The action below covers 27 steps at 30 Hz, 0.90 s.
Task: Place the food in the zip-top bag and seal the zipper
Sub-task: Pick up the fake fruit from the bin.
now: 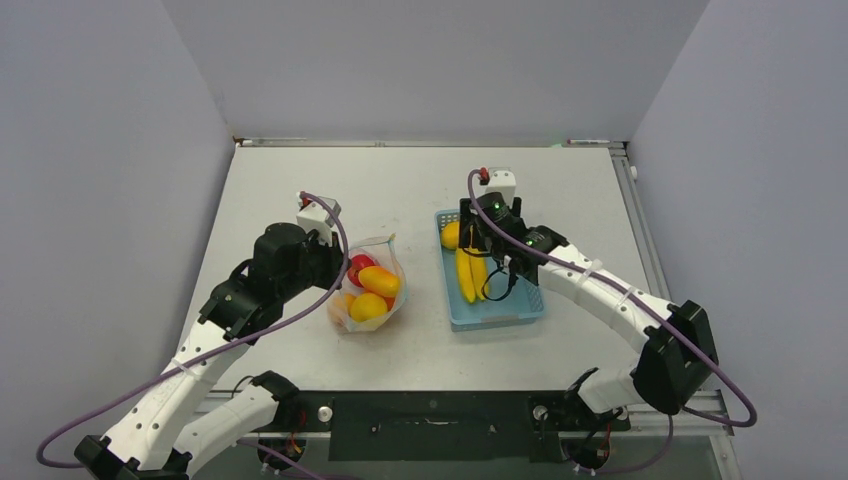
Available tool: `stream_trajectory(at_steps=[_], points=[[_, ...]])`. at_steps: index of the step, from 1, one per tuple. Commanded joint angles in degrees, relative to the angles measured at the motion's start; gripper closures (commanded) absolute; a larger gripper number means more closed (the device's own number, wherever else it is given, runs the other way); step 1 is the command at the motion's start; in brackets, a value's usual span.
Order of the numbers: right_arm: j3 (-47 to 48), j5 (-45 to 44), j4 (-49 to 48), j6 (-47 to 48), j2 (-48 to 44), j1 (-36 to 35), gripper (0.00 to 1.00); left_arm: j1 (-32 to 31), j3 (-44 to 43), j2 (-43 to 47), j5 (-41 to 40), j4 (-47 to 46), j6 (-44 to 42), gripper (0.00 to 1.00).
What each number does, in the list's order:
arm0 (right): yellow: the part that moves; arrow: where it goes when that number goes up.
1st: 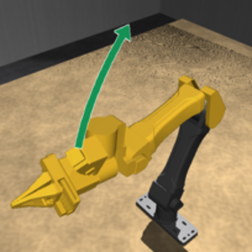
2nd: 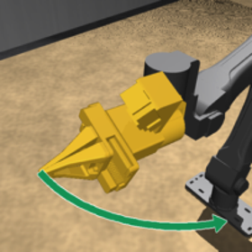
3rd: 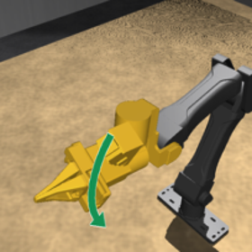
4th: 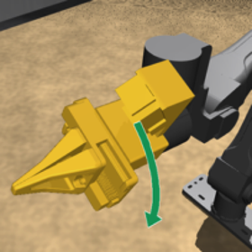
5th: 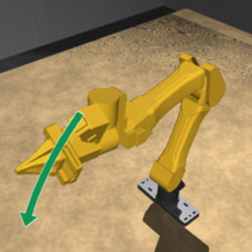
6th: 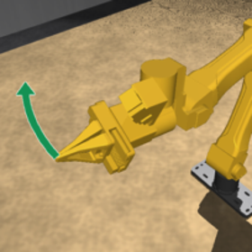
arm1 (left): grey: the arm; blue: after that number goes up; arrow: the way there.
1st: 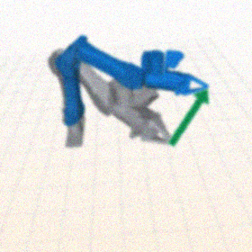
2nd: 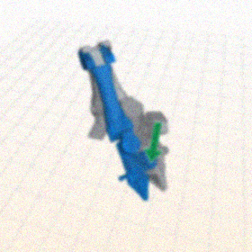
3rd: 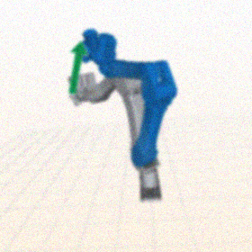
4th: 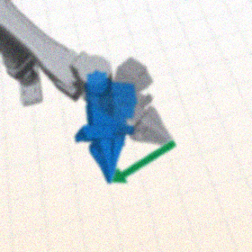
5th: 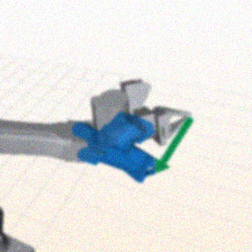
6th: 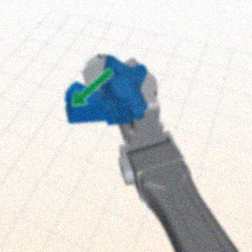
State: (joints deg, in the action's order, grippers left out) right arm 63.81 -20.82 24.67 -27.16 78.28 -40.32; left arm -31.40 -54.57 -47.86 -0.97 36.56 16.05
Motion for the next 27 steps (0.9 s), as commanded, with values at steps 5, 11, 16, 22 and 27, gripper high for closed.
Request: stream_trajectory(at_steps=[5,11,16,22,27], points=[[1.9,3.9,-4.4,2.1,7.1,2.2,0.38,0.3,-0.5,0.0,0.4,-3.2,-0.2,1.00],[4.9,2.7,-4.2,3.5,13.0,2.3,0.41,0.3,-0.5,0.1,0.4,-3.1,-0.3,1.00],[6.9,2.3,-4.3,4.4,16.1,2.5,0.43,0.3,-0.5,0.0,0.4,-3.1,-0.3,1.00],[8.8,1.1,-4.4,5.7,19.4,3.0,0.44,0.3,-0.5,-0.1,0.4,-3.1,-0.3,1.00],[10.3,1.3,-4.2,6.2,22.3,3.4,0.47,0.3,-0.5,-0.4,0.5,-3.0,-0.4,1.00]])
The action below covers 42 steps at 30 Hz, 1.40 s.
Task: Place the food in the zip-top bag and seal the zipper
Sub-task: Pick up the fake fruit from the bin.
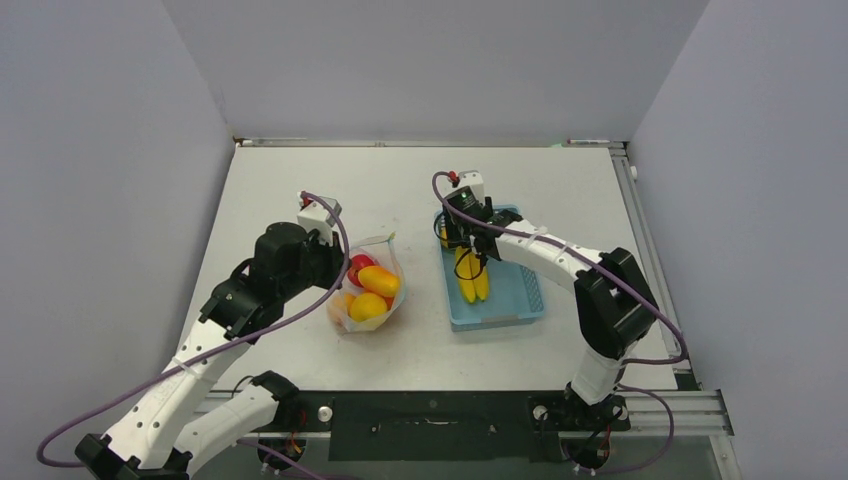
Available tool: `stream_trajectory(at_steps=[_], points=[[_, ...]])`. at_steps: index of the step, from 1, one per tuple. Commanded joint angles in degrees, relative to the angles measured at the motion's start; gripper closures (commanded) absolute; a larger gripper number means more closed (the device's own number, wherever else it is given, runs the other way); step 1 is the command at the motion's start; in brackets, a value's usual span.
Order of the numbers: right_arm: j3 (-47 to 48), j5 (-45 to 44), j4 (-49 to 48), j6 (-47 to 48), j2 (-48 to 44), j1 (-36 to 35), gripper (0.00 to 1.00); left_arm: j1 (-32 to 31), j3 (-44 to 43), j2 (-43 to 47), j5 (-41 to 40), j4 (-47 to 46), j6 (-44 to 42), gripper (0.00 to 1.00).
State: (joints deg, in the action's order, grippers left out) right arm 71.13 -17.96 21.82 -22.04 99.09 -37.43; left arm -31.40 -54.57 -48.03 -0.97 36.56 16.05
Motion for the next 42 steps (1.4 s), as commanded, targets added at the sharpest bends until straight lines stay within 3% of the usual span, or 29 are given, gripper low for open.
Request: stream_trajectory(at_steps=[1,9,16,20,42], points=[[3.1,-1.5,-1.4,1.1,1.8,0.7,0.48,0.3,-0.5,-0.2,0.5,-3.0,-0.4,1.00],[3.9,-1.2,-1.7,1.7,3.9,1.2,0.56,0.3,-0.6,-0.2,0.6,-3.0,-0.4,1.00],[3.5,-1.3,-1.9,1.7,3.5,1.2,0.77,0.3,-0.6,-0.1,0.6,-2.9,-0.5,1.00],[3.0,-1.1,-1.8,1.5,2.6,1.2,0.94,0.3,-0.6,-0.1,0.6,-2.9,-0.5,1.00],[1.8,-4.9,-0.8,-0.3,-17.3,-3.7,0.95,0.3,-0.5,0.0,0.1,-3.0,-0.5,1.00]])
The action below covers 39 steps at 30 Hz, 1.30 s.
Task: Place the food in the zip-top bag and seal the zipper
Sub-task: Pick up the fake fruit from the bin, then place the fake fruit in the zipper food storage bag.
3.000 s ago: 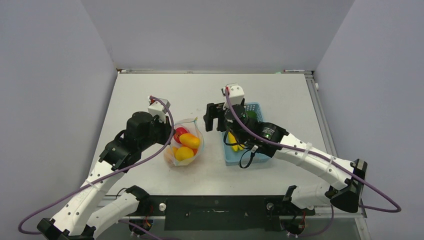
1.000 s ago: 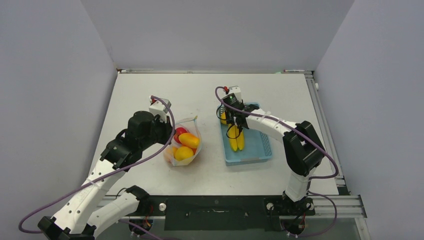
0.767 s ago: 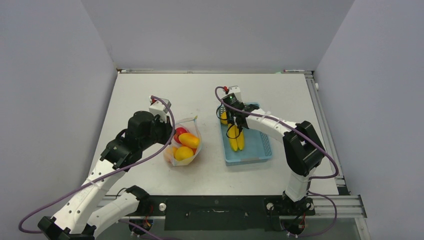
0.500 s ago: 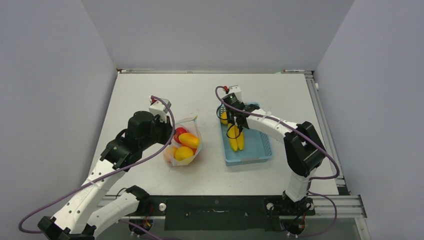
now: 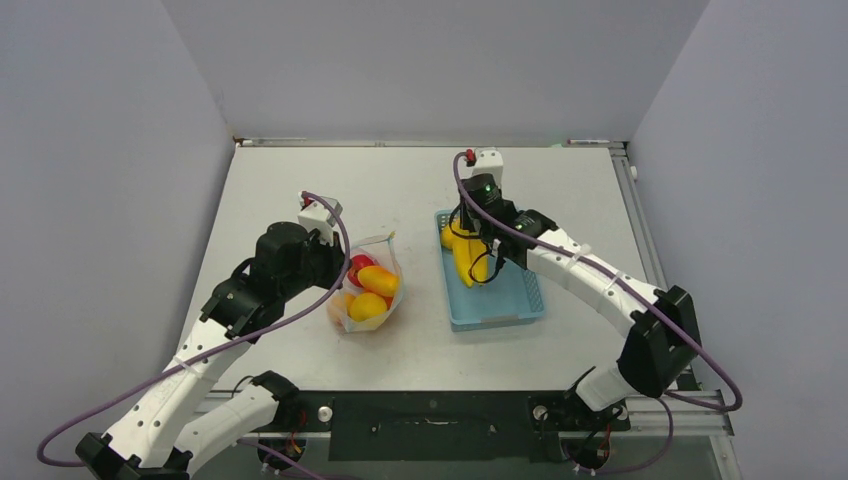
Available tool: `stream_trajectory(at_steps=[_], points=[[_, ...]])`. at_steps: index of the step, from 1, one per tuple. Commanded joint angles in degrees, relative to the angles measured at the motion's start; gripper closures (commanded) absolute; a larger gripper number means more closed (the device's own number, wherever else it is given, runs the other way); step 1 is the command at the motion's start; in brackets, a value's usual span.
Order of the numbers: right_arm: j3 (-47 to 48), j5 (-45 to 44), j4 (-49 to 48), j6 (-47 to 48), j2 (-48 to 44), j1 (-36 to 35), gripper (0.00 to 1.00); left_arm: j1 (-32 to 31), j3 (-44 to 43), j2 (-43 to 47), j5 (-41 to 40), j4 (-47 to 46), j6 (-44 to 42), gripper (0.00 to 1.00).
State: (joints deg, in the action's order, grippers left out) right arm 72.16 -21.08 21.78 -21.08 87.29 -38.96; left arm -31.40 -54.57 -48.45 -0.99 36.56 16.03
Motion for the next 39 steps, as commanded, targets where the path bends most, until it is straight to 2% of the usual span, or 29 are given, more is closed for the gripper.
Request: stream_trajectory(at_steps=[1,9,13,24,34,39], points=[[0.9,-1.5,-1.1,-1.5,-6.6,-3.2,0.95,0.3,-0.5,0.4,0.0,-3.0,-0.5,1.00],[0.1,4.5,-5.6,-5.7,-14.4,-7.9,0.95,0.3,-0.4,0.4,-0.2,-2.8,-0.5,1.00],[-2.3,9.1,-10.8,-8.1,-17.6,-9.3,0.95,0.3,-0.5,0.5,-0.3,-2.9,-0.5,1.00],[-7.2,19.2,-26.6,-14.8,-19.3,-13.2,0.95,0.3,-0.4,0.6,-0.6,-3.0,-0.5,1.00],[-10.0,12.5,-39.0,-15.7,-16.1,-21.2,0.95,0.3,-0.5,0.7,-0.2,-3.1,-0.3,1.00],[-11.8,6.9,-44.9,-12.6,-14.0,-24.5,0.95,0.3,-0.4,0.9,0.1,-3.1,-0.2,1.00]])
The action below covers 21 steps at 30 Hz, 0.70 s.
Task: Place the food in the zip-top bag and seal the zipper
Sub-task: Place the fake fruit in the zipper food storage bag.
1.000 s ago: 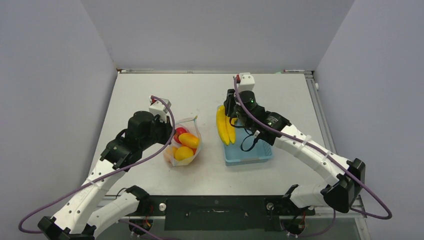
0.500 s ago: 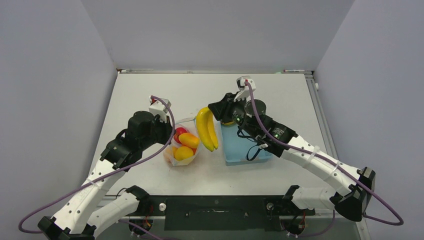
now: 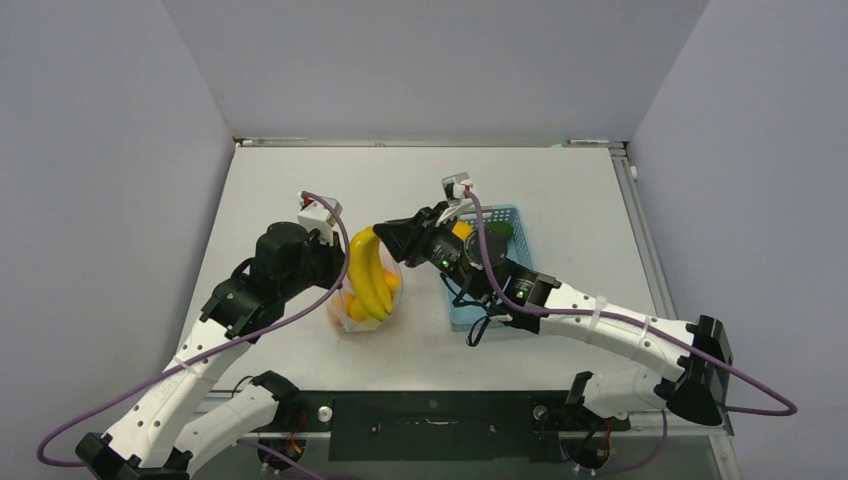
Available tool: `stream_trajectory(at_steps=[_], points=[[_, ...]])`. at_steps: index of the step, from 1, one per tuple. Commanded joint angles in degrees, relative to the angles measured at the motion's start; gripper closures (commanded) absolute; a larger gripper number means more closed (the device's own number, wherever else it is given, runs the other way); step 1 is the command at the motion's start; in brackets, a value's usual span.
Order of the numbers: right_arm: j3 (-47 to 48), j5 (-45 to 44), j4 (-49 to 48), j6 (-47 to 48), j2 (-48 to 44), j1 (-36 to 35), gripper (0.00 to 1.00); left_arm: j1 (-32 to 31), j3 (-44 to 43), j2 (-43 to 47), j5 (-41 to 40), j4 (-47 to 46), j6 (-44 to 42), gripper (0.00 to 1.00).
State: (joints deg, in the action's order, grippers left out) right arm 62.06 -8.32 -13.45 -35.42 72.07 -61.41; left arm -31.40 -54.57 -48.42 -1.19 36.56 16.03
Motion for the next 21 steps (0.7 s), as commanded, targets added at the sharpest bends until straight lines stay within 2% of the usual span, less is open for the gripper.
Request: stream_trajectory(at_steps=[1,12,21], points=[[-2.3,-6.7,-11.2,2.1,1.6,-2.5,0.95,0.3,-0.5,1.0,0.3,-3.2,-0.2,1.00],[-9.9,-16.6,-24.7,5.3,3.7,-5.3,0.95,0.3,-0.4,1.2,0.5,-3.3,-0.1,1.00],[-14.1,-19.7,-28.9,6.2,4.6,-8.1,0.95,0.3,-0.4,1.2,0.2,-3.3,0.0,1.00]])
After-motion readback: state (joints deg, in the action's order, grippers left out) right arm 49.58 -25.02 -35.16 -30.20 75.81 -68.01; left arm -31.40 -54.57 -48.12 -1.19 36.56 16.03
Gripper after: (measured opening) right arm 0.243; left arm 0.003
